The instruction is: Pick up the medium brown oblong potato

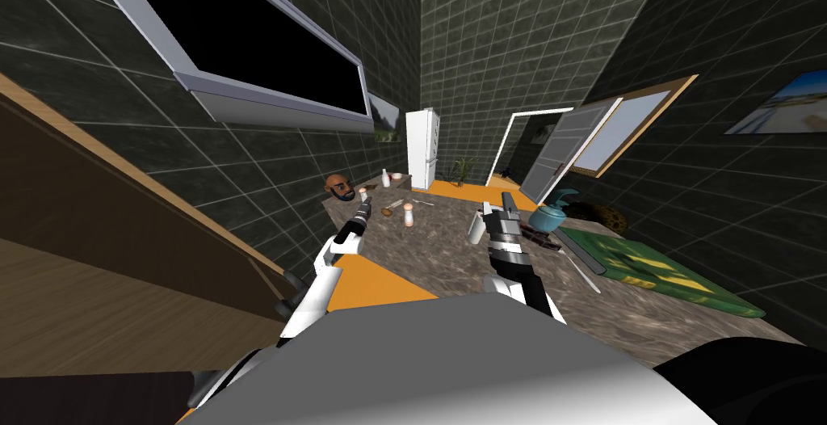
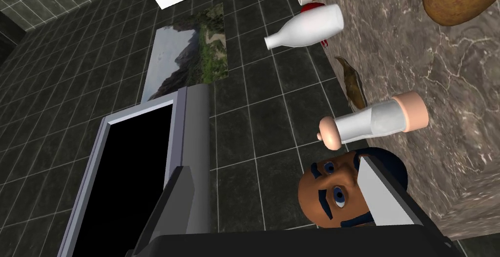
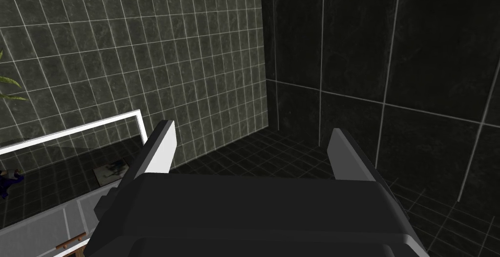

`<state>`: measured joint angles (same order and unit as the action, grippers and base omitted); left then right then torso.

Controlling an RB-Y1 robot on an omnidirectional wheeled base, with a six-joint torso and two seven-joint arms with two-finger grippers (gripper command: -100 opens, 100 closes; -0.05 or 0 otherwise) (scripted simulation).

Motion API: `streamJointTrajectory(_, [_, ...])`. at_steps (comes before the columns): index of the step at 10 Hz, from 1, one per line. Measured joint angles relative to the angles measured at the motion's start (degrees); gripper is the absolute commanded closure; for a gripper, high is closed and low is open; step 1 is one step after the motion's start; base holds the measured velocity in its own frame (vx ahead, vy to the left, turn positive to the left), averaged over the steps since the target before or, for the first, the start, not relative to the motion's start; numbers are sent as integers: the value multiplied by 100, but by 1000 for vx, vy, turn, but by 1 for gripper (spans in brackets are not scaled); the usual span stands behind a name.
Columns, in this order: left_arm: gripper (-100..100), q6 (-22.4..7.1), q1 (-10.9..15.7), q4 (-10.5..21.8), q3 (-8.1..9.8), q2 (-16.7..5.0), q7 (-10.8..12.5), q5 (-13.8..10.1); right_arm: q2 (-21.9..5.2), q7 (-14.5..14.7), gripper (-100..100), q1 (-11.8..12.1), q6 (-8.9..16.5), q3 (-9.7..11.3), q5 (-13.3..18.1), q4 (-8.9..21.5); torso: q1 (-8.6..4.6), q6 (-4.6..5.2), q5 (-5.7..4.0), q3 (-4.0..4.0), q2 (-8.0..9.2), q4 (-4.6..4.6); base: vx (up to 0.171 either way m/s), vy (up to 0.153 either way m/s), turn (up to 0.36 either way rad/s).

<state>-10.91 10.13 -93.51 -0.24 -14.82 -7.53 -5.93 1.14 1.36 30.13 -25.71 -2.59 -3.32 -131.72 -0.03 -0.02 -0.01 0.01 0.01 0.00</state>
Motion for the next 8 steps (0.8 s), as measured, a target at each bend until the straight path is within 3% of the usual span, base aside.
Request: streamJointTrajectory(8, [-100,-832,1021,1363,-45,-233,65,-167,0,0,0,0,0,0,0,0,-2,-1,-1,-1,-2,0,-6,-15,-33])
